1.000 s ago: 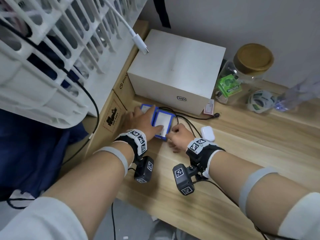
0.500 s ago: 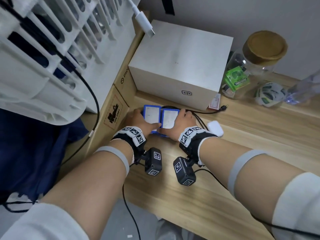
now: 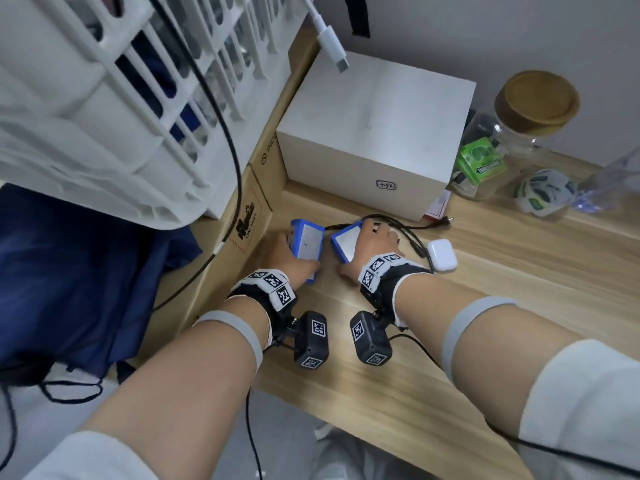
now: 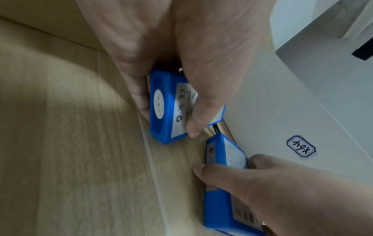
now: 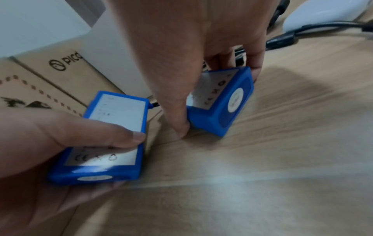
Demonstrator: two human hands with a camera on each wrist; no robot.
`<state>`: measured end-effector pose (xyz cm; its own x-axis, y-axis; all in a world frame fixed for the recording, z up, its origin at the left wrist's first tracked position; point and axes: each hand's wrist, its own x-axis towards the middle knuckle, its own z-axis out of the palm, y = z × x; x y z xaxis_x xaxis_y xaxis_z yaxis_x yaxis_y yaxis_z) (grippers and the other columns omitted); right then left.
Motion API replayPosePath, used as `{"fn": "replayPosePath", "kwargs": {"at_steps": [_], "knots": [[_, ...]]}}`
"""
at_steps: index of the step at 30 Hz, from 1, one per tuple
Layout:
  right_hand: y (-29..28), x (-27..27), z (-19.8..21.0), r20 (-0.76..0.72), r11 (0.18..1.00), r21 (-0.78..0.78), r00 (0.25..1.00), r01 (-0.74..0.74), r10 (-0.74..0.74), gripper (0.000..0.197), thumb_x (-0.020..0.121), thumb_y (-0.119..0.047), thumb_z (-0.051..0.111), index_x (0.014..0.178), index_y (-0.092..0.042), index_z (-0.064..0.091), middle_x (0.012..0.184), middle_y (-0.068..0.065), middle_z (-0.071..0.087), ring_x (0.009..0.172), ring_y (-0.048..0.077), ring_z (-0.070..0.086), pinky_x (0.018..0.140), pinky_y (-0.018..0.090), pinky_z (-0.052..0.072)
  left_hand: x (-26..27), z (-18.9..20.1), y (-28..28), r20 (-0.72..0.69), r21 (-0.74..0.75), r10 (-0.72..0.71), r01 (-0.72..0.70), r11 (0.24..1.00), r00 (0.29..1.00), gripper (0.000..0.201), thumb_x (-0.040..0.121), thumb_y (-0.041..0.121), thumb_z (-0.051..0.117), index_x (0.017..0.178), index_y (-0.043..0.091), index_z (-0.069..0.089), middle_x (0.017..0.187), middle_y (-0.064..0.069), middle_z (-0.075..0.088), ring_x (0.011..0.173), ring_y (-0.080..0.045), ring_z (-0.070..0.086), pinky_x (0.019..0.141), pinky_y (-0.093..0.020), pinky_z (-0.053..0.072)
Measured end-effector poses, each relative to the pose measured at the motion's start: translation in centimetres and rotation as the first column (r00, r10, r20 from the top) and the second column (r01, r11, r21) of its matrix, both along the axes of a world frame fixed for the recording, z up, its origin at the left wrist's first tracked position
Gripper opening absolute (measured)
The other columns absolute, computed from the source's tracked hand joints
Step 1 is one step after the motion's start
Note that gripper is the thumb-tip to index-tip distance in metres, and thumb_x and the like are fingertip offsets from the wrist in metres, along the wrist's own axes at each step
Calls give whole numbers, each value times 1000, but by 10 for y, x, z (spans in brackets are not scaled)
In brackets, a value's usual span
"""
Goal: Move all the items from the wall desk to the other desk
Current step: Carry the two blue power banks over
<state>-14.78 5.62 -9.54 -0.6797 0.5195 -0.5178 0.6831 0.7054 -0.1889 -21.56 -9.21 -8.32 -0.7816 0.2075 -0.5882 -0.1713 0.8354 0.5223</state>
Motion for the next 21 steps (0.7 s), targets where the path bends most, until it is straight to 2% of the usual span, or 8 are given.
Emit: {"fn": "replayPosePath", "kwargs": {"at_steps": [5, 8, 12, 14, 16, 18, 19, 21], "knots": [[-2, 19, 19, 29, 996, -68, 997, -63, 65, 83, 67, -40, 74, 133, -10, 34, 123, 10, 49, 110, 32, 53, 82, 38, 51, 2, 13, -14, -13, -13, -50, 50, 999, 999, 26, 69, 33, 74, 89, 21, 62, 82, 2, 69, 73, -18, 66, 66, -26, 51], [3, 43, 41, -37, 969, -234, 995, 82, -93, 68, 74, -33, 68, 126, -6, 35, 93, 4, 55, 88, 27, 59, 68, 31, 45, 16, 29, -8, 111, 101, 30, -41, 994, 993, 16, 80, 21, 72, 91, 12, 67, 87, -5, 70, 72, -20, 65, 61, -24, 48], [14, 73, 87, -195, 913, -347, 935, 215, -295, 47, 75, -32, 66, 111, -11, 44, 91, 6, 60, 83, 28, 59, 68, 30, 45, 42, 59, 11, 222, 244, 77, -132, 961, 972, 8, 84, 7, 65, 91, 6, 62, 80, -9, 64, 60, -17, 58, 39, -18, 43], [26, 89, 115, -296, 852, -459, 861, 252, -414, 37, 72, -27, 67, 100, -14, 48, 82, 5, 64, 76, 26, 66, 61, 26, 49, 54, 83, 26, 225, 327, 81, -154, 932, 971, 11, 81, 6, 64, 92, 6, 61, 87, -14, 66, 65, -23, 62, 46, -23, 50], [40, 109, 148, -388, 830, -503, 795, 241, -466, 22, 78, -18, 65, 92, -15, 49, 71, 1, 59, 64, 19, 62, 50, 17, 45, 62, 101, 43, 236, 406, 95, -187, 894, 967, 30, 66, 16, 72, 93, 7, 63, 87, -16, 68, 75, -30, 67, 62, -39, 60], [54, 134, 181, -465, 817, -529, 727, 228, -504, 15, 81, -14, 64, 89, -14, 51, 72, 3, 58, 62, 18, 58, 57, 21, 49, 70, 116, 62, 258, 487, 66, -188, 853, 964, 48, 43, 26, 71, 87, 9, 65, 84, -18, 67, 78, -34, 67, 76, -59, 56], [61, 148, 197, -490, 810, -541, 699, 225, -521, 12, 81, -12, 63, 85, -13, 52, 72, 5, 57, 63, 20, 57, 63, 28, 51, 78, 131, 72, 266, 527, 38, -178, 831, 963, 48, 42, 26, 71, 86, 8, 65, 83, -19, 67, 76, -34, 66, 78, -61, 55], [75, 179, 220, -542, 806, -551, 642, 217, -543, 16, 81, -6, 61, 74, -14, 49, 68, 8, 54, 61, 24, 53, 66, 35, 48, 108, 171, 87, 289, 605, -24, -163, 779, 957, 40, 60, 22, 73, 95, 5, 65, 85, -17, 69, 77, -32, 66, 81, -53, 56]]}}
